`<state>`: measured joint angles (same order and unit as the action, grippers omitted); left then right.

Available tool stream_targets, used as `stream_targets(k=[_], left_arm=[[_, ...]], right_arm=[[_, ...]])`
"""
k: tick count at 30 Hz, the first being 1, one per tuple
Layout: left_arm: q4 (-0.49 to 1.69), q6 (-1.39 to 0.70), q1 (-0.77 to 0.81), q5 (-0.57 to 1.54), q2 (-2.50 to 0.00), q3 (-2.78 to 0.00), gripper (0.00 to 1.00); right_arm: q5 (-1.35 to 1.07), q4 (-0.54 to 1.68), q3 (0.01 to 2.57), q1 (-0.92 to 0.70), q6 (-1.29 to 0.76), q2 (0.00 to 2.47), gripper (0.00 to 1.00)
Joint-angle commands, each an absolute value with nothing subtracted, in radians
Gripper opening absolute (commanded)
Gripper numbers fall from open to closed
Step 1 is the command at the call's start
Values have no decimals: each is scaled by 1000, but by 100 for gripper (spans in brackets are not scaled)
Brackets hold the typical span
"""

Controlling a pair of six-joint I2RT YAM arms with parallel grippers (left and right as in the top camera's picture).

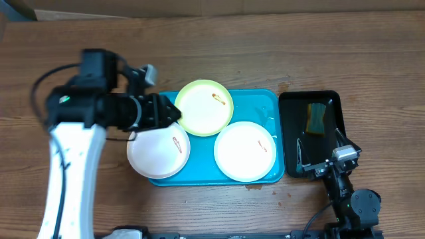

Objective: Clean dirty plates on tray and stack at the side
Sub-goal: 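Reach the left gripper to the right white plate's rim and grip it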

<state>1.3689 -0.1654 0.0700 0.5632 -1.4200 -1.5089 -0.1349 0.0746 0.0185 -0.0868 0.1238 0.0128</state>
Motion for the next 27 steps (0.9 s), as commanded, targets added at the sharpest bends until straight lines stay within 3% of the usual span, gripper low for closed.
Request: stream_targets(k=[1,11,18,23,27], left_arm=[[1354,-246,176,458,-1471,-1419,59],[1092,-415,474,355,-1548,-1184,63],[1008,-516,560,253,-1558,-1145,65],[1005,-584,580,140,-1565,-1134,65],[962,-585,583,139,-1566,-1112,65]], right_arm=[[-144,70,8,-83,120,3,100],[-145,70,8,-83,117,3,100],[-159,90,25,-83,-175,3,100],[-157,182,189,-83,-263,42,98],[-88,324,417,-83,-281,207,98]])
